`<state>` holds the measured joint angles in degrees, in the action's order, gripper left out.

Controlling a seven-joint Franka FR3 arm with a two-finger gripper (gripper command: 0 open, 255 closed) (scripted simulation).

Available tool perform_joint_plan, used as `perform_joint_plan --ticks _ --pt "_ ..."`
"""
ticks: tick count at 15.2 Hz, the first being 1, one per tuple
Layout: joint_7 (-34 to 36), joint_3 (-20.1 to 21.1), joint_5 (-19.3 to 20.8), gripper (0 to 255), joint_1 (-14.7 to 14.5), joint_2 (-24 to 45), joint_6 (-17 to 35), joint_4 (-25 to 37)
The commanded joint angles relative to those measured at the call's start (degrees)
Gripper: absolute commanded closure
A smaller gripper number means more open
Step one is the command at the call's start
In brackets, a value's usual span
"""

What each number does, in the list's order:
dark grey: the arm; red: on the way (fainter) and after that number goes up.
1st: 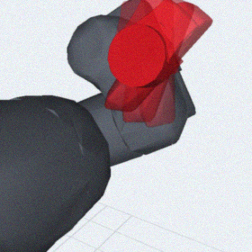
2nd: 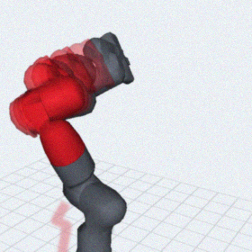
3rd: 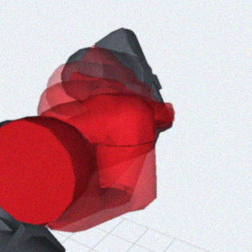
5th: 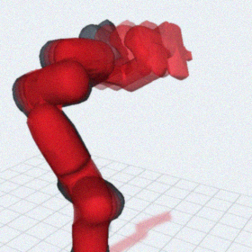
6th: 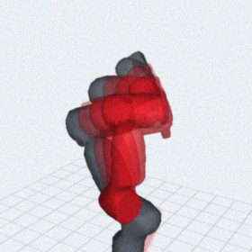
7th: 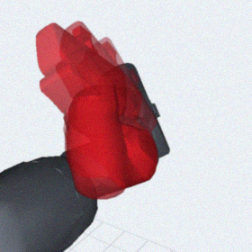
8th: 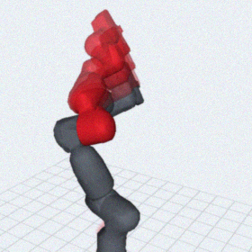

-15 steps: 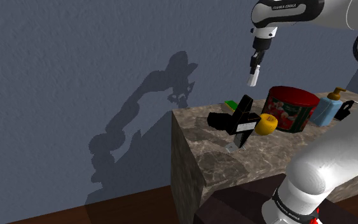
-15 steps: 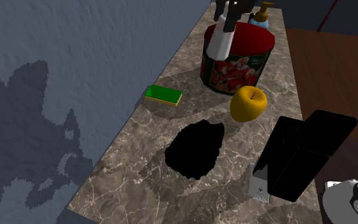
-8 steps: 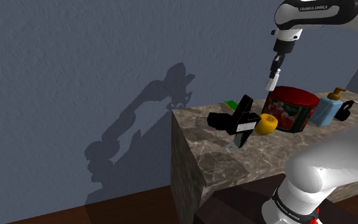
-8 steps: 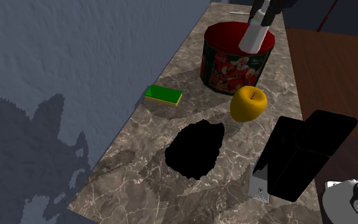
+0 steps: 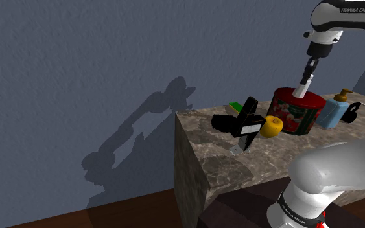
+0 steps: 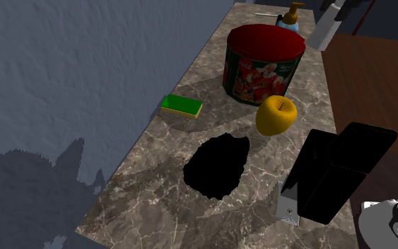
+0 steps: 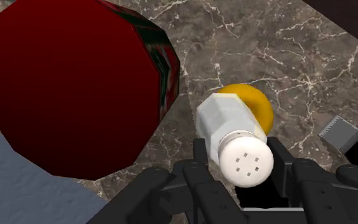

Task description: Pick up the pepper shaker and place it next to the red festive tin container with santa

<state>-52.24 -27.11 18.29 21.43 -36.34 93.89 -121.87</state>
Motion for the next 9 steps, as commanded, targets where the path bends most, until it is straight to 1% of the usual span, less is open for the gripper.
perform_joint_plan --ticks 1,4,9 --pt "-2.0 -1.3 1.4 255 1.2 -2.2 -0.5 -1.3" --pt "-5.2 -3.3 3.5 255 3.0 -5.1 -1.7 -2.1" --pt "-4.7 -4.1 4.4 255 3.5 -6.2 1.7 -6.4"
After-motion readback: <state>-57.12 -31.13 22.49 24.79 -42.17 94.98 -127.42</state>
